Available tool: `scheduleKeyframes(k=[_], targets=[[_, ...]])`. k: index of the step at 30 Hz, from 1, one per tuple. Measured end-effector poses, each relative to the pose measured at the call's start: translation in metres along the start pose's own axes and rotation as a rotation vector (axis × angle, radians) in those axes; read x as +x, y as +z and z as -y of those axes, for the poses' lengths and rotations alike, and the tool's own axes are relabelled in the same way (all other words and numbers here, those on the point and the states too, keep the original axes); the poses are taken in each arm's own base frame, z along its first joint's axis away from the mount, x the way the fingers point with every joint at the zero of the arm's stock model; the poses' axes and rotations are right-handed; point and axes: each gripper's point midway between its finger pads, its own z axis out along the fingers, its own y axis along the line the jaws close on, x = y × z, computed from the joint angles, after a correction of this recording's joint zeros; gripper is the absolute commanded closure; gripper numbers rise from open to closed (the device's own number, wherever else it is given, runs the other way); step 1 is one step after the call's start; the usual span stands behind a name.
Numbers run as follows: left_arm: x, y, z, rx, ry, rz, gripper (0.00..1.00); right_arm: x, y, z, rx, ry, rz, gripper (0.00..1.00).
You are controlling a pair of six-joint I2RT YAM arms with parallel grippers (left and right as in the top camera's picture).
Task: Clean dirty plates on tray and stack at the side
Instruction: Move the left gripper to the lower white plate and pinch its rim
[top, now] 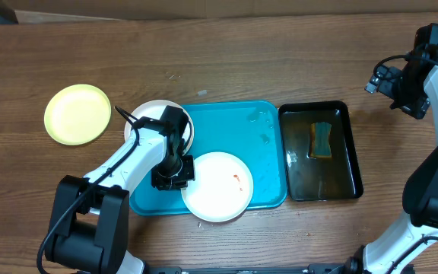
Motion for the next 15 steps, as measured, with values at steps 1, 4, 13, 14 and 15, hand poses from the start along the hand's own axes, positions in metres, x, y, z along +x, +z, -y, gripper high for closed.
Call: scheduleKeyframes(k=[1, 4, 13, 14, 15], targets=[[0.0, 0.0, 0.0, 0.0, 0.0, 0.0, 0.93, 0.0, 0.0, 0.0, 0.0, 0.0, 0.0, 0.0], [-0.002, 0.0, 0.001, 0.006, 0.002, 0.007, 0.95, 0.0, 0.0, 0.0, 0.0, 0.0, 0.0, 0.0], [-0.025, -0.002, 0.013, 0.056, 0.021, 0.101, 0.96, 0.0, 0.0, 0.0, 0.0, -0.001, -0.001, 0.0], [-0.026, -0.002, 0.014, 0.058, 0.022, 0.106, 0.96, 0.0, 0.0, 0.0, 0.0, 0.0, 0.0, 0.0], [-0.027, -0.002, 0.014, 0.06, 0.023, 0.11, 0.96, 0.0, 0.0, 0.0, 0.0, 0.0, 0.0, 0.0]])
